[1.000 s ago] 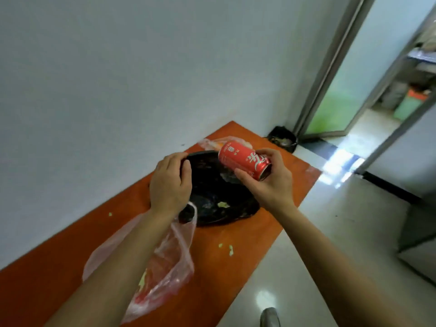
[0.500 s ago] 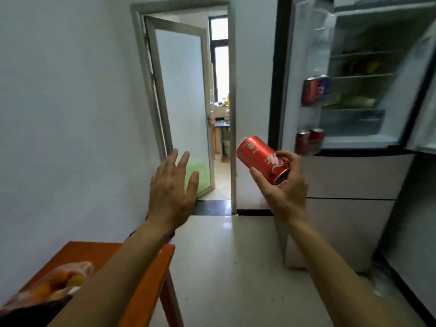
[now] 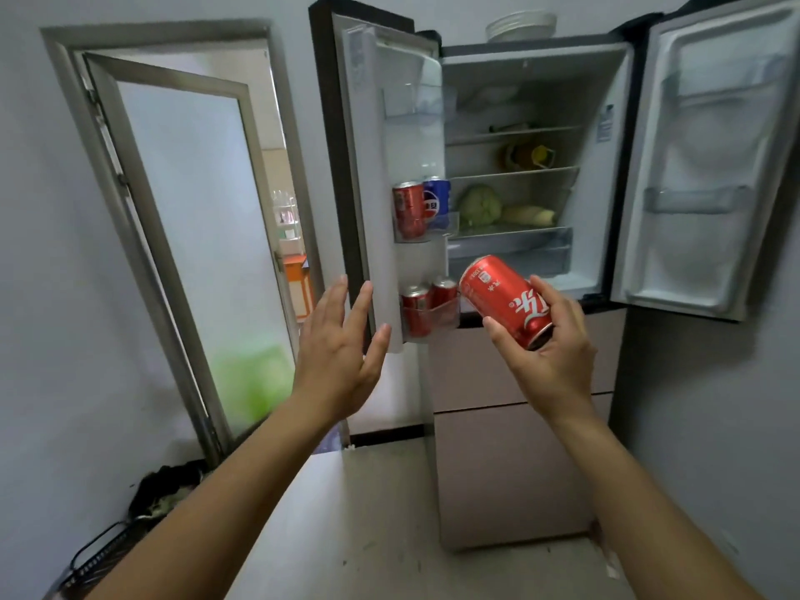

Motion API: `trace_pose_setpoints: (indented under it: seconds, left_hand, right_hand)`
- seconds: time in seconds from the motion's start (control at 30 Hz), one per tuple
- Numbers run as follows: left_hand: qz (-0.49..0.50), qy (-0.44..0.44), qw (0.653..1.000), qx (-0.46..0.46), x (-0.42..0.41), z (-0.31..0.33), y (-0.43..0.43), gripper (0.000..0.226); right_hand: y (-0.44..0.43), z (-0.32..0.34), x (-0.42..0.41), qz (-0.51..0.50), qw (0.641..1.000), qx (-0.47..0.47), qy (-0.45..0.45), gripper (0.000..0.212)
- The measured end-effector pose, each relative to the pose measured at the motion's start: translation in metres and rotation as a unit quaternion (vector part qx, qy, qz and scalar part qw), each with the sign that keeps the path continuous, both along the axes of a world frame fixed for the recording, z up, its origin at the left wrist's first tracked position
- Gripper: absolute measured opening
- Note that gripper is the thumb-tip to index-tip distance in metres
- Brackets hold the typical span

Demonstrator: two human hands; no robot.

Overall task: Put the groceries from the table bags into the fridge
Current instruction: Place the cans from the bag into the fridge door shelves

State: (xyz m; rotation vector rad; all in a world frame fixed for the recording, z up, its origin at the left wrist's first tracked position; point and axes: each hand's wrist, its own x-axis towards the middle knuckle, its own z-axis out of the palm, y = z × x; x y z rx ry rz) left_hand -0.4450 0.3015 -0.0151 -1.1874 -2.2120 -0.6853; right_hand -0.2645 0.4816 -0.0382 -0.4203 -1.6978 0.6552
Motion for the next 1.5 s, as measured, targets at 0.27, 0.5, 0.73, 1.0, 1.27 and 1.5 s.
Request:
trace_pose_setpoints:
  seconds: [0.27,0.5,0.73,1.0,1.27,1.5]
  left_hand:
    - [-0.003,0.045,0.997,0.068,-0.091,0.037,0.153,0.067]
    - [0.049,0.091,0.972,0.212,-0.171,0.123,0.263,0.075]
    - [0.111,0.1,0.951,0.27,-0.213,0.164,0.306,0.081]
    - [0.139,0.164,0.924,0.317,-0.23,0.155,0.318,0.077]
    - [0.194,0.201,0.911,0.304,-0.228,0.155,0.323,0.074]
    - [0.222,0.2,0.906,0.299,-0.225,0.157,0.323,0.072]
  right_hand:
    - [0.131,0.069,-0.096,-0.014,0.996,0.083,0.041,0.078]
    - [0.218,0.172,-0.198,0.034,0.977,0.151,0.145,0.074]
    - [0.277,0.262,-0.267,0.158,0.953,0.115,0.23,0.069]
    - [0.332,0.35,-0.323,0.364,0.929,0.037,0.05,0.061]
    - [0.328,0.387,-0.34,0.388,0.872,0.18,-0.236,0.046]
    - [0.331,0.386,-0.349,0.408,0.844,0.185,-0.294,0.041]
